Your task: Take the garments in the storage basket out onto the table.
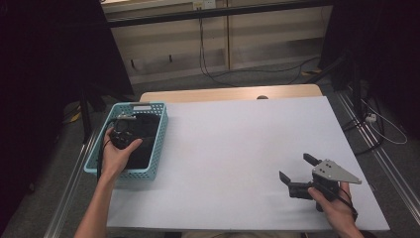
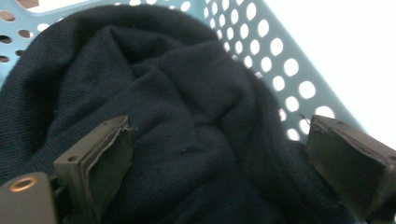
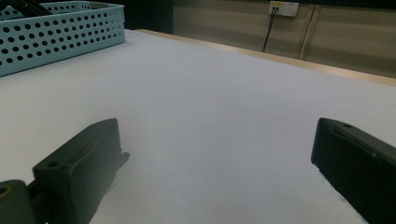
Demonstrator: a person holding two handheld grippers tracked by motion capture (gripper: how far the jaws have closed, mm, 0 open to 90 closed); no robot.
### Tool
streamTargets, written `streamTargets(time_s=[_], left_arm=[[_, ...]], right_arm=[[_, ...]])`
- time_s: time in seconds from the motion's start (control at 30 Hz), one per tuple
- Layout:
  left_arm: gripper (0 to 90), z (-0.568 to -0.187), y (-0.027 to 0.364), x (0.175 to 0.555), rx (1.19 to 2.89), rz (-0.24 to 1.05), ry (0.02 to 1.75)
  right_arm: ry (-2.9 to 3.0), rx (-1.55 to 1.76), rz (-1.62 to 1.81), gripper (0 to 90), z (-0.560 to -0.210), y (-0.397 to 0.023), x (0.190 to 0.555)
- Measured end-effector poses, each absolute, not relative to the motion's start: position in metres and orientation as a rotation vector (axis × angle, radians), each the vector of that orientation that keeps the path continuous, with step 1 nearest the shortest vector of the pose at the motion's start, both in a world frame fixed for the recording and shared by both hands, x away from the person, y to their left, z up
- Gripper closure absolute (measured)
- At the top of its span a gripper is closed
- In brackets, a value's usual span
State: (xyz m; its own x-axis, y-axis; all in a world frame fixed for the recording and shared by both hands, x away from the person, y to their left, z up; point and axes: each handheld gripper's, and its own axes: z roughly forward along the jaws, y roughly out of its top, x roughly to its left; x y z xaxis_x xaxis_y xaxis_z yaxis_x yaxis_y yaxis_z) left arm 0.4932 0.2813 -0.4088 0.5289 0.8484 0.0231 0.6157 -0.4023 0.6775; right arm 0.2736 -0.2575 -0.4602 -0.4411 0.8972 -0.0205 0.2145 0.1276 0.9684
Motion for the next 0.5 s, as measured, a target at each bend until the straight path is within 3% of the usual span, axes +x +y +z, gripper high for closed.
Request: streamTargets(time_s=[0.23,0.33,0.5], left_arm=[[5.4,-0.414,0.295,0.498,2.226,0.646,1.278],[2.2,-0.418,0.307,0.505,2.189,0.567,1.320],[0.1,-0.418,0.304,0.508,2.213,0.594,1.338]], right_arm=[[1.780,1.081,1.349,1.1,-0.461,-0.257,0.274],[1.799,1.078,1.349,1.1,-0.462,-0.256,0.274],[1.812,1.074,1.345,1.1,-0.463,-0.255,0.275]])
